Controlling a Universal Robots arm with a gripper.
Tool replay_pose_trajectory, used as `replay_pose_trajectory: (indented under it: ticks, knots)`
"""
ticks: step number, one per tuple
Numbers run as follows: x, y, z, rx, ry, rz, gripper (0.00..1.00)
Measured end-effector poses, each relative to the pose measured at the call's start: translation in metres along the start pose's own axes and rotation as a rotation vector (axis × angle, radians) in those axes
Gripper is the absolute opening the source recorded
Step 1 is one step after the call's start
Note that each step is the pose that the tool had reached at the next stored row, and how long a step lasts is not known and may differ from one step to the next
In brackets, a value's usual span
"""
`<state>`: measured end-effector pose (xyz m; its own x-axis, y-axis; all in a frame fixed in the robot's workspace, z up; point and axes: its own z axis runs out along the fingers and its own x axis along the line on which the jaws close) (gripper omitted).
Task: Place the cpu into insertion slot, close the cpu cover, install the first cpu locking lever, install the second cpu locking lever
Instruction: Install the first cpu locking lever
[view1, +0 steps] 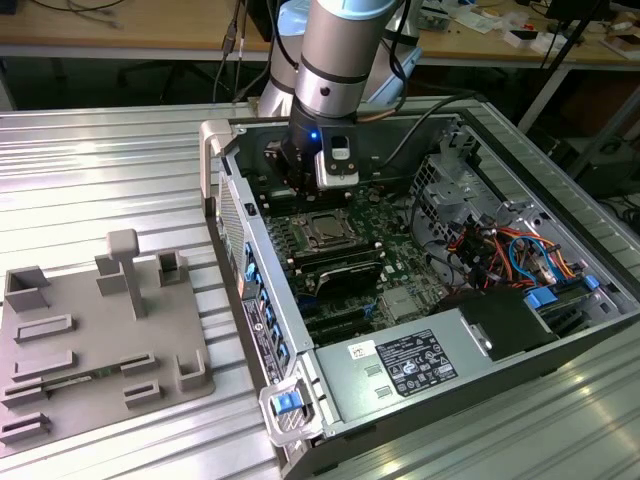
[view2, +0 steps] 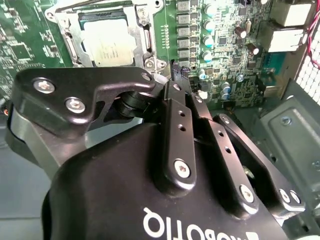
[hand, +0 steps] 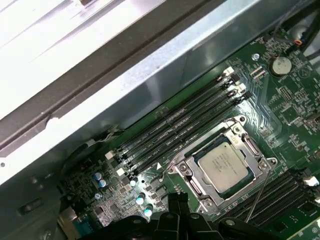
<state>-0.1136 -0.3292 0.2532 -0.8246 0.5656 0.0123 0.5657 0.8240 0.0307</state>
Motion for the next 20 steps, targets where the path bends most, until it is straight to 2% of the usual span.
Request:
replay_pose_trajectory:
  ticks: [2,12,14,16,17,20]
  knots:
    - [0.0000,0.0000,0.0000,0.0002,0.0006,-0.020,0.11]
    - [0.0000,0.0000,0.0000,0.0002,0.0011,-0.031,0.11]
    - [0.0000,0.0000,0.0000,0.0005,0.0020,-0.058,0.11]
    - [0.0000,0.0000,0.0000,0.0010,0.0035,-0.107,0.11]
    - [0.0004,-0.0003,0.0001,-0.0001,0.0043,-0.119,0.11]
    - [0.0018,0.0005,0.0001,-0.0009,0.0051,-0.119,0.11]
